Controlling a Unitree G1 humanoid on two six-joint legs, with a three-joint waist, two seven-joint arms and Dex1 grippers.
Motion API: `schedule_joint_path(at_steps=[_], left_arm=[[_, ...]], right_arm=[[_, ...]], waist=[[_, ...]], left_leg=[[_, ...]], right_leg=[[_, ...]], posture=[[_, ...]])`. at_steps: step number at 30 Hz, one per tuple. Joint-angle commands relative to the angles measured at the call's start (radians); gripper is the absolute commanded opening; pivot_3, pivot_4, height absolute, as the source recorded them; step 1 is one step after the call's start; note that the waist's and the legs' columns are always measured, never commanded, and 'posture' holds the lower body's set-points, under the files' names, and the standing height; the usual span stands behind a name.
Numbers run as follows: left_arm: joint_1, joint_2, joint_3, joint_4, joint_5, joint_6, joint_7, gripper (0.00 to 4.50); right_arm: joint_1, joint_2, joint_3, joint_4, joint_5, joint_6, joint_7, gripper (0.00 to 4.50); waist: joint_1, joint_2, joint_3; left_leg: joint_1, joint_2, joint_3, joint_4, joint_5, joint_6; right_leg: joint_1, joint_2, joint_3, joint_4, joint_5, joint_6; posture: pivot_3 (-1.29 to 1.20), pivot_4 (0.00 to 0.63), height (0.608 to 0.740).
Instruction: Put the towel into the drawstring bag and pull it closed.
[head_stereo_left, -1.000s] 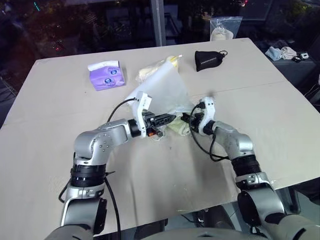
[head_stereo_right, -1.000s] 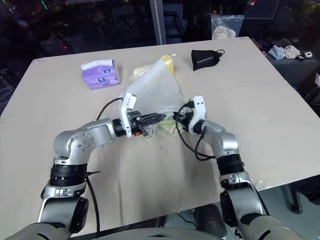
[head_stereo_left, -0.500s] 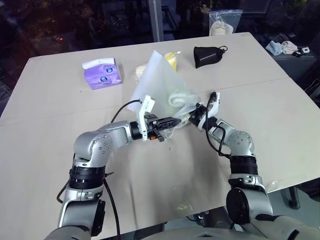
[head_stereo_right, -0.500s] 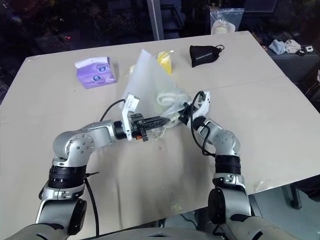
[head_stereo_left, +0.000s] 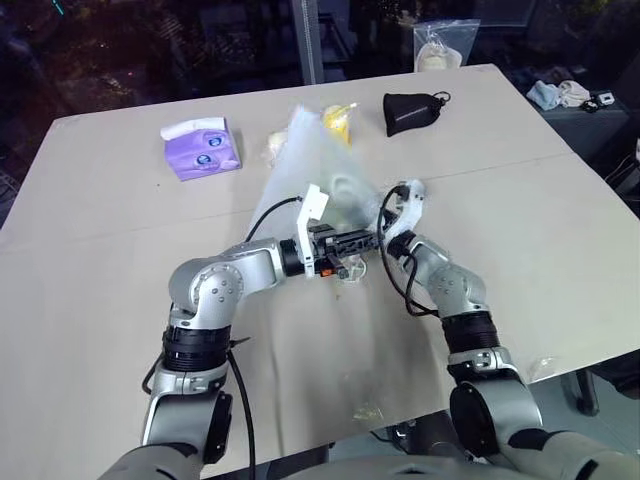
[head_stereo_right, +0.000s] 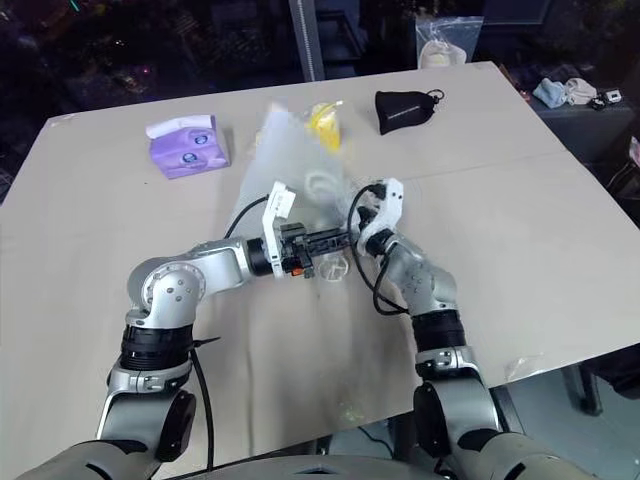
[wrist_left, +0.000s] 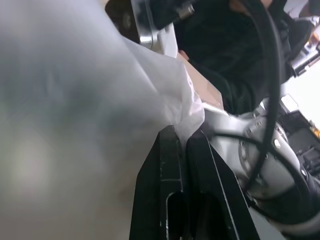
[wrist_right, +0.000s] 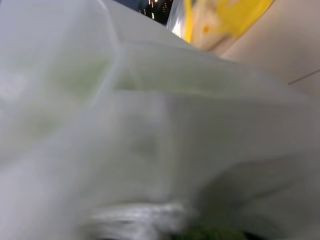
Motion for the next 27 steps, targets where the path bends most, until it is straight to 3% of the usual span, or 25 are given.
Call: schedule_joint_path(at_steps=[1,11,13,16,22,27], left_arm=[[-0.064,-0.001,0.087,0.056,-0.003,-0.046,0.040,0.00],[-0.156,0.038,0.101,0.219,-0.018,-0.104,0.014,0.00],[-0.166,0.042,0.102,0.233,-0.034,-0.110,0.005,0.00],[-0.165,0.060,0.067,0.222,-0.020,-0.125,-0.029,0.00],[-0.165,0.041,0.073,0.181,-0.065,-0.100,-0.050,0.00],[-0.170,0.024,0.096,0.194,-0.062,-0.081,-0.020,0.00]], right_arm=[[0.057,-0.081,0.059,-0.200,-0.014,0.045,0.061,3.83],[0.149,-0.226,0.075,-0.441,-0.042,0.175,-0.027,3.83],[0.151,-0.216,0.033,-0.409,-0.033,0.191,-0.070,3.83],[0.137,-0.186,-0.037,-0.342,-0.014,0.202,-0.135,4.45],[0.099,-0.163,-0.055,-0.283,-0.087,0.206,-0.243,4.45],[0.116,-0.203,0.006,-0.314,-0.138,0.163,-0.181,4.45]], waist=[[0.007,0.000,0.000],[-0.002,0.000,0.000],[-0.001,0.000,0.000],[0.000,0.000,0.000],[0.003,0.000,0.000],[0.004,0.000,0.000]], left_leg=[[-0.001,-0.001,-0.001,0.001,0.000,0.000],[-0.004,-0.001,0.000,0.005,0.000,0.000],[-0.003,-0.001,0.000,0.006,0.000,0.000],[-0.003,-0.001,0.000,0.007,0.000,0.000],[-0.003,-0.001,0.001,0.006,0.000,0.000],[-0.007,-0.002,0.000,0.010,0.000,0.000]], right_leg=[[0.000,-0.001,-0.001,-0.001,0.000,0.000],[0.000,0.000,-0.003,0.001,0.000,0.000],[0.000,0.000,-0.003,0.002,0.000,0.000],[0.000,0.000,-0.003,0.003,0.000,0.000],[0.000,0.000,-0.001,0.002,0.000,0.000],[0.000,-0.001,-0.004,0.001,0.000,0.000]], posture=[[0.00,0.150,0.740],[0.00,0.150,0.740],[0.00,0.150,0.740],[0.00,0.150,0.740],[0.00,0.150,0.740],[0.00,0.150,0.740]])
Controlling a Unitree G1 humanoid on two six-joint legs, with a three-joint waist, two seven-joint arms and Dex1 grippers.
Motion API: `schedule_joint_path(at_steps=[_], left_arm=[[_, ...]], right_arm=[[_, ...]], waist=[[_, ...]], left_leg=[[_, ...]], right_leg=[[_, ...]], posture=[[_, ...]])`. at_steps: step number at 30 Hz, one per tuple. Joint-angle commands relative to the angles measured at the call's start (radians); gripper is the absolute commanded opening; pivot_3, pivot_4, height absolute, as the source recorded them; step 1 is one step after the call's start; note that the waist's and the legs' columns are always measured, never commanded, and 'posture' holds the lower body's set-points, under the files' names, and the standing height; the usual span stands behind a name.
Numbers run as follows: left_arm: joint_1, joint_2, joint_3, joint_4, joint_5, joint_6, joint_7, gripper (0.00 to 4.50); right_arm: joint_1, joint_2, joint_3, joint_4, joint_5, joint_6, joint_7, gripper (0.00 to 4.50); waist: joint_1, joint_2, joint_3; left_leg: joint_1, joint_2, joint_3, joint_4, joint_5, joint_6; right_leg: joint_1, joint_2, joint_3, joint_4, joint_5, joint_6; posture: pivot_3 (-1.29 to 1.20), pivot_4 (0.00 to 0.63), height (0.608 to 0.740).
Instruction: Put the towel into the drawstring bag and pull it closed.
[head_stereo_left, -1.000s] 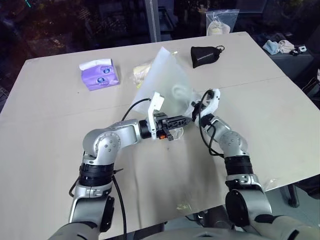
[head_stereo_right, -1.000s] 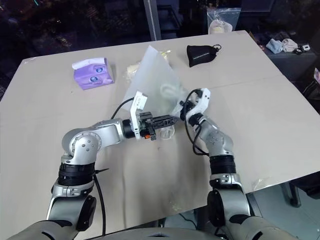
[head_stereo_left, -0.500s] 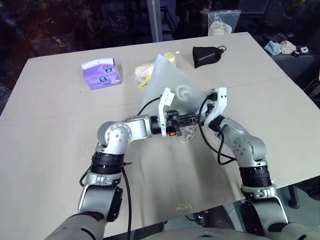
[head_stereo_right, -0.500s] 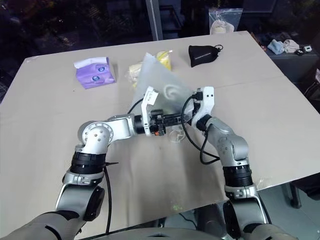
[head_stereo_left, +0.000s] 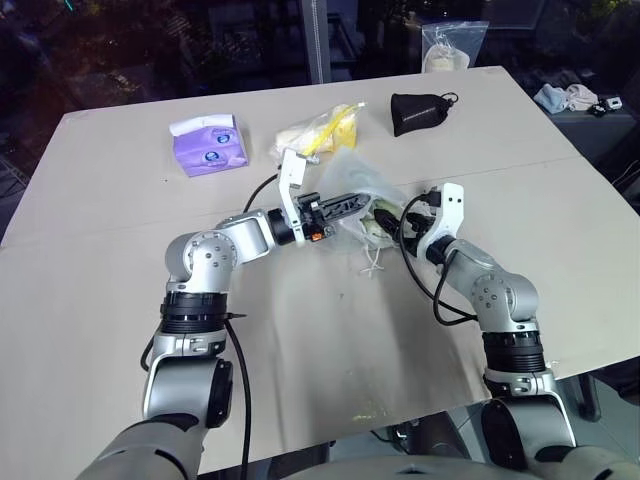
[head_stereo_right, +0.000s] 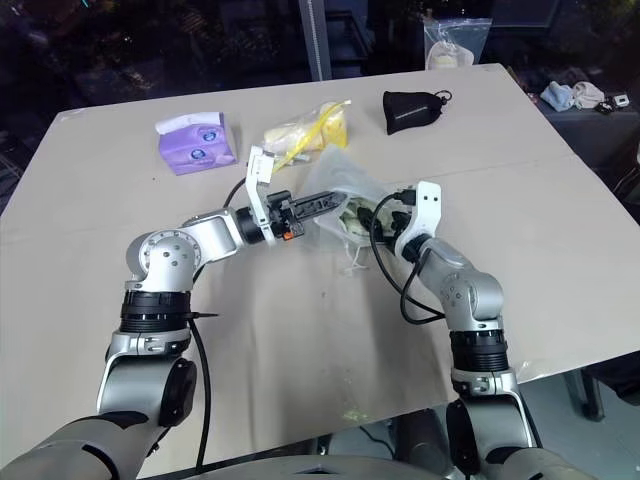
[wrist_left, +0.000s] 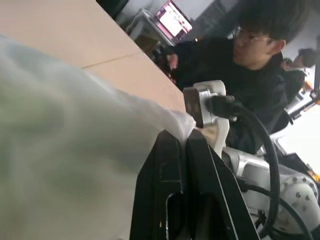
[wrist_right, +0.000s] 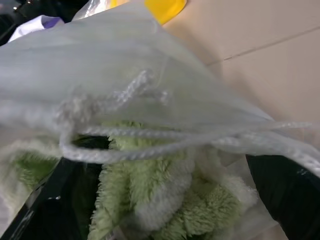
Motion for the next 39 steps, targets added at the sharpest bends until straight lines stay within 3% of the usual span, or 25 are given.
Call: schedule_joint_path(at_steps=[1,8,11,15,21,35,39], left_arm=[[-0.030,0.000,0.055,-0.028,-0.031,0.006,0.009,0.00],[-0.014,0.008,0.049,-0.040,-0.008,0.021,0.014,0.00],[-0.011,0.030,0.015,-0.042,0.041,-0.011,-0.014,0.00],[-0.016,0.047,-0.013,-0.051,0.074,-0.042,-0.056,0.00],[-0.017,0.145,-0.076,-0.051,0.172,-0.129,-0.177,0.00],[-0.058,0.170,-0.113,-0.003,0.276,-0.199,-0.267,0.00],[-0.056,0.178,-0.131,0.000,0.310,-0.231,-0.289,0.00]], right_arm=[[0.026,-0.037,0.016,-0.053,-0.036,-0.035,0.035,4.45],[0.082,-0.143,0.090,-0.241,-0.033,-0.013,0.147,4.45],[0.128,-0.273,0.135,-0.404,0.010,-0.008,0.311,4.45],[0.161,-0.374,0.169,-0.482,-0.008,-0.004,0.369,4.45],[0.198,-0.405,0.099,-0.501,-0.120,0.022,0.210,4.45],[0.092,-0.359,0.186,-0.218,-0.341,-0.101,0.159,4.45],[0.070,-0.313,0.194,-0.144,-0.361,-0.149,0.167,2.77]], waist=[[-0.001,0.000,0.000],[-0.004,0.000,0.000],[-0.003,0.000,0.000],[-0.004,-0.001,0.000],[-0.002,-0.001,0.000],[-0.003,-0.001,0.000],[-0.003,-0.001,-0.001]], left_leg=[[0.000,0.000,0.000,0.000,0.000,0.000],[0.001,0.000,-0.001,0.000,0.000,0.000],[0.000,0.000,0.000,0.001,0.000,0.000],[0.001,0.000,0.000,0.001,0.000,0.000],[0.001,0.000,0.000,0.002,0.000,0.000],[0.001,0.000,0.001,0.002,0.000,0.000],[0.001,0.000,0.001,0.002,0.000,0.000]], right_leg=[[0.000,0.000,0.000,0.000,0.000,0.000],[0.000,0.000,-0.001,0.002,0.000,0.000],[0.000,0.000,0.000,0.002,0.000,0.000],[0.001,0.001,0.000,0.001,0.000,0.000],[0.001,0.001,0.000,0.002,0.000,0.000],[0.000,0.001,0.000,0.002,0.000,0.000],[0.000,0.001,0.000,0.002,0.000,0.000]], posture=[[0.00,0.150,0.740],[0.00,0.150,0.740],[0.00,0.150,0.740],[0.00,0.150,0.740],[0.00,0.150,0.740],[0.00,0.150,0.740],[0.00,0.150,0.740]])
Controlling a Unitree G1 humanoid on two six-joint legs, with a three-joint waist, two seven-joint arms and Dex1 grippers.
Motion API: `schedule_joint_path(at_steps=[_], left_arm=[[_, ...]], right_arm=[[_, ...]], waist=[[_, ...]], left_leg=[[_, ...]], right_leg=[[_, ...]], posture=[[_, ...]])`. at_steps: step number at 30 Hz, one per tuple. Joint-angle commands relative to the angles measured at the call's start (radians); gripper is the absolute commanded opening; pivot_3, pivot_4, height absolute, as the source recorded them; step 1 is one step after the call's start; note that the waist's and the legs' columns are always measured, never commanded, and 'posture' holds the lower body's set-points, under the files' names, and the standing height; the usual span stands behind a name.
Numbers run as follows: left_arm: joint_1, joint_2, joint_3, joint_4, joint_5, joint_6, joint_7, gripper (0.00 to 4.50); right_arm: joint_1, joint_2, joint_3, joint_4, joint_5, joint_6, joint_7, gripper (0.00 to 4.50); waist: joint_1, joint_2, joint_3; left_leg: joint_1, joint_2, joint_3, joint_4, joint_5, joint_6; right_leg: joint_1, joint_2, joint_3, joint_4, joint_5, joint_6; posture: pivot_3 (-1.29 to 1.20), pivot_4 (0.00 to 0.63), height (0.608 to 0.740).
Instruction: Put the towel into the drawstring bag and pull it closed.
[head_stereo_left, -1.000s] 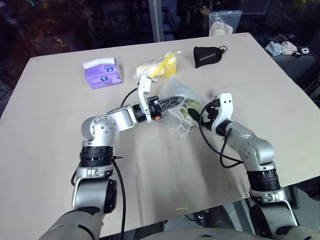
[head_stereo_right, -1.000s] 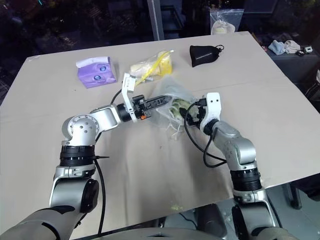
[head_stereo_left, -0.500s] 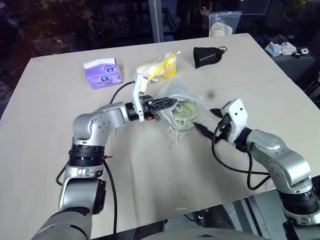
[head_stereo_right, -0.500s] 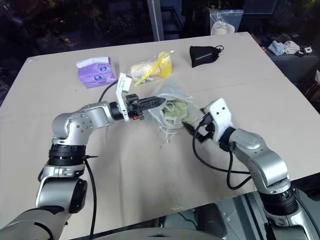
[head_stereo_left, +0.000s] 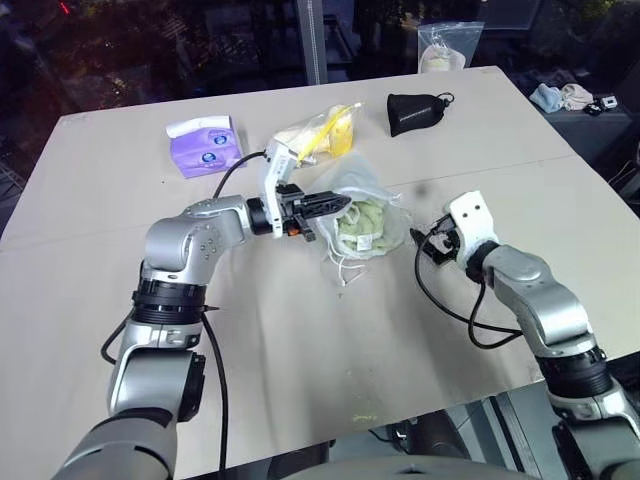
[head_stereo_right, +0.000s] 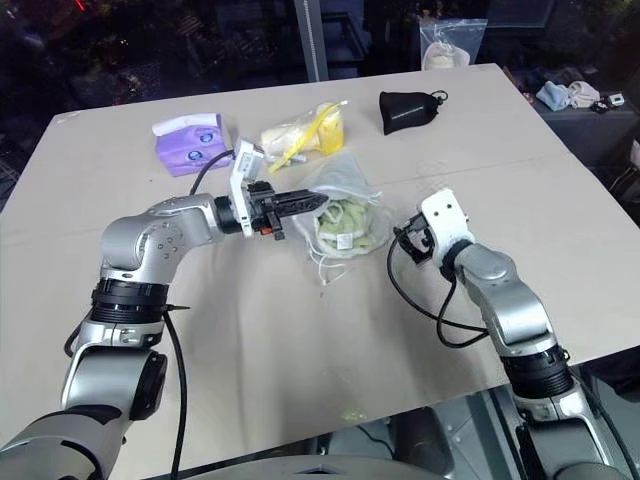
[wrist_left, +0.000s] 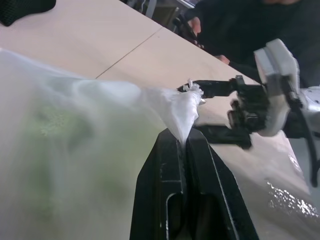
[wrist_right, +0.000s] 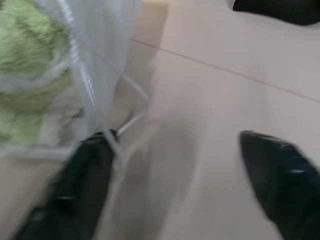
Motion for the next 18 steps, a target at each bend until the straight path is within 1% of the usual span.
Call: schedule_joint_path(at_steps=[1,2,3,4,5,6,9,10,12,15,16,18], left_arm=[[-0.022,0.016,-0.011,-0.012,0.039,-0.058,-0.033,0.00],[-0.027,0.021,-0.021,-0.003,0.060,-0.084,-0.048,0.00],[-0.031,0.023,-0.027,0.007,0.080,-0.115,-0.061,0.00],[-0.042,0.029,-0.033,0.026,0.099,-0.145,-0.082,0.00],[-0.051,0.032,-0.031,0.047,0.109,-0.182,-0.106,0.00],[-0.058,0.033,-0.028,0.062,0.116,-0.207,-0.123,0.00],[-0.069,0.110,-0.023,0.090,0.106,-0.198,-0.248,0.84],[-0.065,0.117,-0.004,0.088,0.099,-0.198,-0.245,1.26],[-0.010,0.167,0.058,0.014,0.032,-0.105,-0.243,2.12],[0.122,0.250,0.147,-0.096,-0.059,0.009,-0.257,2.12],[0.172,0.269,0.166,-0.122,-0.069,0.019,-0.258,2.12],[0.280,0.303,0.165,-0.184,-0.048,-0.004,-0.260,2.12]], right_arm=[[-0.023,0.028,0.005,0.038,-0.031,-0.061,0.001,2.23],[-0.024,0.025,0.013,0.049,-0.047,-0.070,0.007,1.70],[-0.023,0.023,0.017,0.056,-0.057,-0.077,0.013,1.28],[-0.020,0.026,0.010,0.052,-0.058,-0.080,0.012,0.59],[-0.017,0.028,0.001,0.041,-0.056,-0.080,0.012,0.12],[-0.014,0.029,-0.005,0.033,-0.056,-0.079,0.013,0.05],[0.023,0.003,-0.018,-0.055,-0.063,-0.075,0.022,0.00],[0.035,-0.002,-0.021,-0.076,-0.069,-0.070,0.019,0.00],[0.065,-0.015,-0.027,-0.122,-0.080,-0.061,0.014,0.00],[0.086,-0.004,-0.046,-0.165,-0.078,-0.042,0.001,0.00],[0.086,-0.002,-0.048,-0.173,-0.078,-0.038,0.000,0.00],[0.087,0.001,-0.051,-0.186,-0.078,-0.032,-0.001,0.00]], waist=[[0.000,0.000,0.000],[0.000,0.000,0.000],[0.000,0.000,0.000],[0.001,0.000,0.000],[0.001,0.000,0.000],[0.001,0.000,0.000],[-0.003,0.000,0.000],[-0.005,0.000,0.000],[-0.005,0.000,0.000],[-0.014,0.000,0.000],[-0.017,0.000,0.000],[-0.016,0.000,0.000]], left_leg=[[0.000,0.000,0.000,0.000,0.000,0.000],[0.000,0.000,0.000,0.000,0.000,0.000],[0.000,0.000,0.000,0.000,0.000,0.000],[0.000,0.000,0.000,0.000,0.000,0.000],[0.000,0.000,0.000,0.000,0.000,0.000],[0.000,0.000,0.000,0.000,0.000,0.000],[0.000,0.000,0.000,0.000,0.000,0.000],[0.000,0.000,0.000,0.000,0.000,0.000],[0.000,0.000,0.000,-0.001,0.000,0.000],[0.000,0.001,0.000,-0.001,0.000,0.000],[0.000,0.001,0.000,-0.001,0.000,0.000],[0.001,0.001,0.000,-0.001,0.000,0.001]], right_leg=[[0.000,0.000,0.000,0.000,0.000,0.000],[0.000,0.000,0.000,0.000,0.000,0.000],[0.000,0.000,0.000,0.000,0.000,0.000],[0.000,0.000,0.000,0.000,0.000,0.000],[0.000,0.000,0.000,0.000,0.000,0.000],[0.000,0.000,0.000,0.000,0.000,0.000],[0.000,0.000,0.000,0.000,0.000,0.000],[0.000,0.000,0.000,0.000,0.000,0.000],[0.000,0.001,0.000,0.000,0.000,0.000],[0.000,0.001,0.002,0.000,0.000,0.000],[0.000,0.001,0.001,0.000,0.000,0.000],[0.000,0.000,0.002,0.000,0.000,0.000]], posture=[[0.00,0.150,0.740],[0.00,0.150,0.740],[0.00,0.150,0.740],[0.00,0.150,0.740],[0.00,0.150,0.740],[0.00,0.150,0.740],[0.00,0.150,0.740],[0.00,0.150,0.740],[0.00,0.150,0.740],[0.00,0.150,0.740],[0.00,0.150,0.740],[0.00,0.150,0.740]])
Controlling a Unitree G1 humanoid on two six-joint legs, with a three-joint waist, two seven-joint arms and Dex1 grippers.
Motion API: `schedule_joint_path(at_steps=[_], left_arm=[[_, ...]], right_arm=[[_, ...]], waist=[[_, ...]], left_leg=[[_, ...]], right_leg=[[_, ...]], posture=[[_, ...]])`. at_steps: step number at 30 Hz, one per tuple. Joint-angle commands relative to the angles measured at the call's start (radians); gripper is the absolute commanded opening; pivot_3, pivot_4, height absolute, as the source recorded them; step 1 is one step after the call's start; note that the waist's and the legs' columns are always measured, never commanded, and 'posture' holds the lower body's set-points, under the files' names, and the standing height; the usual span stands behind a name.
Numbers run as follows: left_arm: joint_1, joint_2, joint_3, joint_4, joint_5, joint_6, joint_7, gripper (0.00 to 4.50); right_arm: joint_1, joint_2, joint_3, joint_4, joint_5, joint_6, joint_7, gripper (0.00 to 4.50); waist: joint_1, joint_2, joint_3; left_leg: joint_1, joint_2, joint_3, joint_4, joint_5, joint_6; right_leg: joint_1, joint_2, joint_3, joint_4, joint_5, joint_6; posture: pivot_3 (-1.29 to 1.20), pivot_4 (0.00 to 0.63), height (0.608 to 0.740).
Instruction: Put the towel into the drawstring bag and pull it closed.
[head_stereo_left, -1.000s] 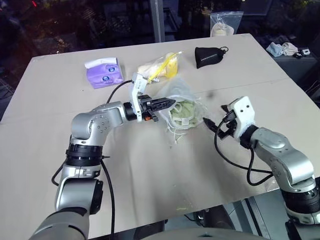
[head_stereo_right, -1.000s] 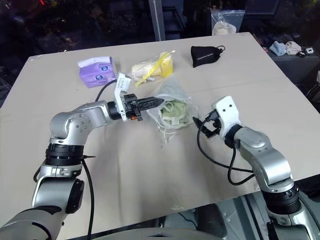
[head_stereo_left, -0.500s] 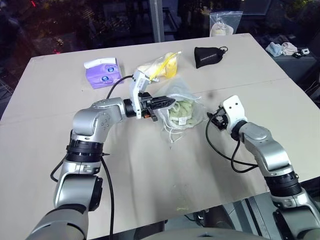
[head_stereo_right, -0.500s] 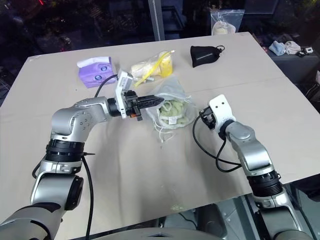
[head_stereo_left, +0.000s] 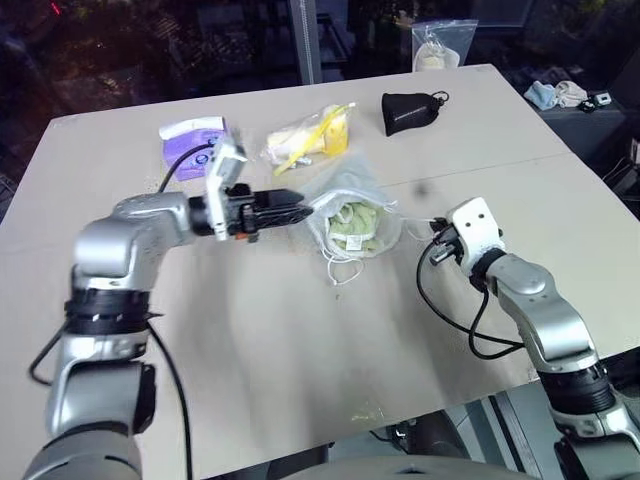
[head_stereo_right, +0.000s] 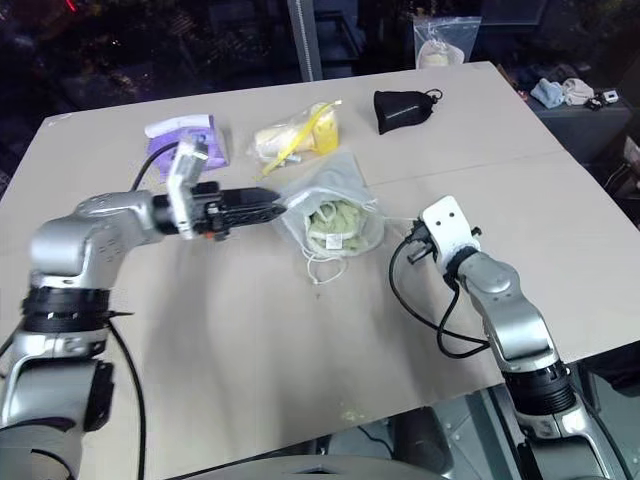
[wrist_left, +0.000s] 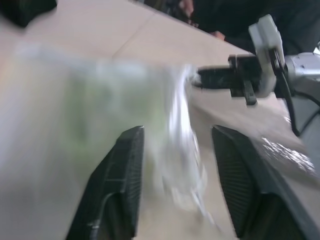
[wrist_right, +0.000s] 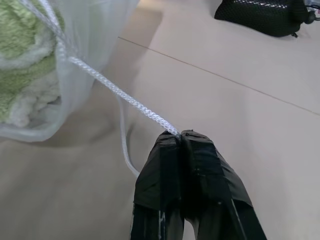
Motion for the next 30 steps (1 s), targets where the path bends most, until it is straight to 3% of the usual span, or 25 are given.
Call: schedule_joint_path(at_steps=[1,6,10,21,22,23,26,30], left_arm=[[0.117,0.024,0.012,-0.112,0.017,-0.021,0.025,2.12],[0.232,-0.139,-0.063,-0.201,0.102,-0.090,0.234,2.12],[0.265,-0.232,-0.102,-0.243,0.112,-0.075,0.316,2.12],[0.202,-0.370,-0.210,-0.157,0.171,-0.107,0.390,2.12],[0.198,-0.375,-0.220,-0.149,0.183,-0.115,0.393,1.61],[0.197,-0.379,-0.229,-0.144,0.193,-0.128,0.393,1.43],[0.197,-0.378,-0.245,-0.115,0.248,-0.197,0.404,0.02],[0.177,-0.368,-0.184,-0.040,0.330,-0.366,0.466,0.02]], right_arm=[[-0.011,0.003,-0.033,-0.070,-0.004,0.005,-0.008,0.00],[-0.012,-0.001,-0.036,-0.089,-0.002,0.018,0.000,0.00],[-0.010,-0.001,-0.035,-0.104,-0.004,0.032,0.000,0.00],[0.013,-0.009,-0.045,-0.151,-0.012,0.073,-0.007,0.00],[0.013,-0.009,-0.047,-0.153,-0.013,0.074,-0.007,0.00],[0.013,-0.008,-0.049,-0.155,-0.013,0.076,-0.008,0.00],[0.009,-0.004,-0.057,-0.153,-0.018,0.064,-0.018,0.00],[-0.018,-0.005,-0.089,-0.154,-0.041,0.026,-0.047,0.00]], waist=[[0.007,0.000,0.000],[0.043,-0.001,0.000],[0.042,-0.002,-0.001],[0.043,-0.002,-0.001],[0.043,-0.002,-0.001],[0.043,-0.002,-0.001],[0.038,-0.002,-0.001],[0.041,-0.002,-0.001]], left_leg=[[0.000,0.000,0.000,0.000,0.000,0.000],[0.000,-0.001,-0.001,0.001,-0.001,0.001],[0.000,-0.001,-0.001,0.003,0.000,0.000],[0.001,-0.001,0.000,0.002,0.000,0.000],[0.001,-0.001,0.000,0.002,0.000,0.000],[0.001,-0.001,0.000,0.002,0.000,0.000],[0.002,-0.001,0.001,0.002,0.000,0.000],[0.002,0.000,0.001,0.002,0.000,0.000]], right_leg=[[0.000,0.000,0.000,0.000,0.000,0.000],[0.002,0.000,-0.002,0.000,0.000,0.000],[0.002,0.000,-0.002,0.000,0.000,0.000],[0.002,0.000,-0.001,0.001,0.000,0.000],[0.002,0.000,-0.001,0.001,0.000,0.000],[0.002,0.000,-0.001,0.001,0.000,0.000],[0.002,0.000,-0.001,0.001,0.000,0.000],[0.002,0.000,-0.001,0.001,0.000,-0.001]], posture=[[0.00,0.150,0.740],[0.00,0.150,0.740],[0.00,0.150,0.740],[0.00,0.150,0.740],[0.00,0.150,0.740],[0.00,0.150,0.740],[0.00,0.150,0.740],[0.00,0.150,0.740]])
